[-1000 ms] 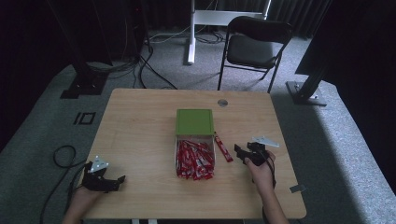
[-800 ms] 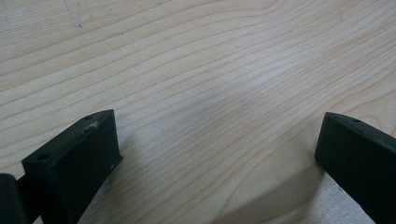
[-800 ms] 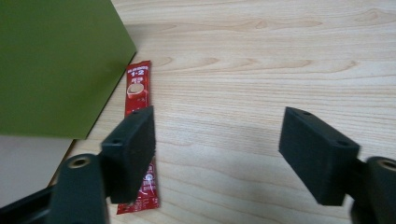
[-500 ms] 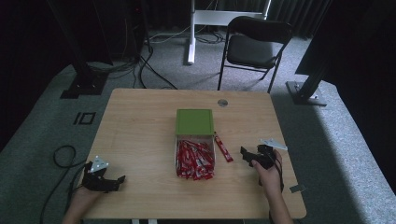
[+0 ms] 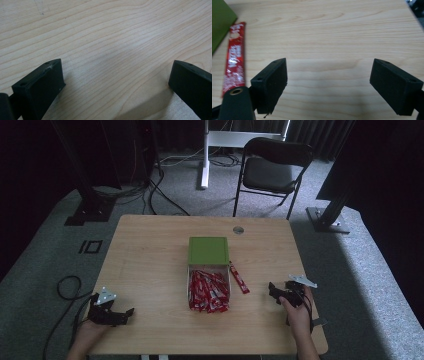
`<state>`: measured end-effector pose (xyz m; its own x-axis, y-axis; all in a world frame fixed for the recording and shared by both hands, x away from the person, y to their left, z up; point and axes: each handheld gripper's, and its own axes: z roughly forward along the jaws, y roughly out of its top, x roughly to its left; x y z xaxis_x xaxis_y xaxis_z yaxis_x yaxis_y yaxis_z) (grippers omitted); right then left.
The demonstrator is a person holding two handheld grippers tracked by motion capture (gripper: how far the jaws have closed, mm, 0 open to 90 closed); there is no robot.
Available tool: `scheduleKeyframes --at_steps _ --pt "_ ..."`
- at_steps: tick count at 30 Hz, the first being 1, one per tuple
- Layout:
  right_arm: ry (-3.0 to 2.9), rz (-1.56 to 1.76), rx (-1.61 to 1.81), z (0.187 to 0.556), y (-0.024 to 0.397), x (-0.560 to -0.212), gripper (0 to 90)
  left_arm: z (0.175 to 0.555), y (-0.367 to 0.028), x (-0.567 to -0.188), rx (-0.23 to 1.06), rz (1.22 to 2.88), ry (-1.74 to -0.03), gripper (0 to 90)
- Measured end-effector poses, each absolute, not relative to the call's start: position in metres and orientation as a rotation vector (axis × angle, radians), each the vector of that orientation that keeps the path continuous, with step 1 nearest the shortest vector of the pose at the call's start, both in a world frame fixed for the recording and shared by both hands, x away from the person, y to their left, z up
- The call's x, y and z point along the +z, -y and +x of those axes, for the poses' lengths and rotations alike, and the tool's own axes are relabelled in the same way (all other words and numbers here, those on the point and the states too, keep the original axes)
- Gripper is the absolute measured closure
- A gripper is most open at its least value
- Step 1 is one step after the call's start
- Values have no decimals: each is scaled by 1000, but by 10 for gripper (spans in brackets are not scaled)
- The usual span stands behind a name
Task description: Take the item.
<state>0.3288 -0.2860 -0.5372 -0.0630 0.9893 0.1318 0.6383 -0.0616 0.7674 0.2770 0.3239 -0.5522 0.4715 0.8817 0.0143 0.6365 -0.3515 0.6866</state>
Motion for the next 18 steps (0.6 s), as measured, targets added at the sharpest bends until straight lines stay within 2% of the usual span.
scheduleKeyframes --at_steps 18 --pt "-1646 1788 834 298 314 -542 144 277 -324 -552 516 2105 -1253 7"
